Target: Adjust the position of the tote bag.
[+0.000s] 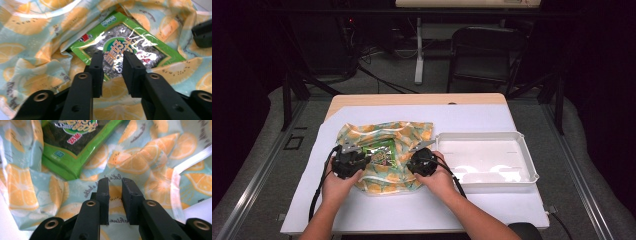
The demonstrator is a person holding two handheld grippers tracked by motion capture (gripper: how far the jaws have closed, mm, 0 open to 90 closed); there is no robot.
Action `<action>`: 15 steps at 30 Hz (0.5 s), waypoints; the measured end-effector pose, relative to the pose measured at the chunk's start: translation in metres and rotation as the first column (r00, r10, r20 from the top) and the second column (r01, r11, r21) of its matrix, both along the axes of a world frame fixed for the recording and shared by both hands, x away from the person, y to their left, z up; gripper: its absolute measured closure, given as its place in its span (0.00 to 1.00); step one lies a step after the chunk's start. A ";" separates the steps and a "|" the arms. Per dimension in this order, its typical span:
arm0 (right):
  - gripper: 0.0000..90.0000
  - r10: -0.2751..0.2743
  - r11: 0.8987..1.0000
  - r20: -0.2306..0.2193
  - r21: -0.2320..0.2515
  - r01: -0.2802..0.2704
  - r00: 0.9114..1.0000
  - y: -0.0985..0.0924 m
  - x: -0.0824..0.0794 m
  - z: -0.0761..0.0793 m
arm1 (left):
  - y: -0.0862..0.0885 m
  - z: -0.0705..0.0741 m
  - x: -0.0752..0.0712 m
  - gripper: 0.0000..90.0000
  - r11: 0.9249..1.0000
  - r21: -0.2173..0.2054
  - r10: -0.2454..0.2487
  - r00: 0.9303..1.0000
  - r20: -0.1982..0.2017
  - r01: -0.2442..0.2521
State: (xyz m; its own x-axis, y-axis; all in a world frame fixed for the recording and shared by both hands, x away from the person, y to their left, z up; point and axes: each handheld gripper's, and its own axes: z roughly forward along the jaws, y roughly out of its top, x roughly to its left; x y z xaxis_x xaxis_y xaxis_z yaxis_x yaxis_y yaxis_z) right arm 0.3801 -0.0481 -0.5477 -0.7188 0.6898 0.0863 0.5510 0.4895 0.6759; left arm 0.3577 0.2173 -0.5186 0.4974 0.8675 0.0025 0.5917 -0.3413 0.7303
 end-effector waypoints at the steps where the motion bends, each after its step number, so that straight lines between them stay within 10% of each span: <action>1: 0.85 0.002 1.000 -0.004 -0.002 -0.002 1.000 0.000 0.000 -0.001 | 0.001 0.001 0.000 0.75 1.000 -0.011 0.005 1.000 0.007 -0.005; 7: 0.85 0.001 1.000 -0.008 -0.009 -0.001 1.000 0.001 0.001 -0.004 | 0.001 0.000 0.006 0.74 1.000 -0.028 -0.002 1.000 -0.005 0.002; 15: 0.85 0.000 1.000 -0.012 -0.008 -0.001 1.000 0.003 0.001 -0.006 | -0.002 0.000 0.000 1.00 0.998 -0.012 -0.061 0.997 -0.054 0.060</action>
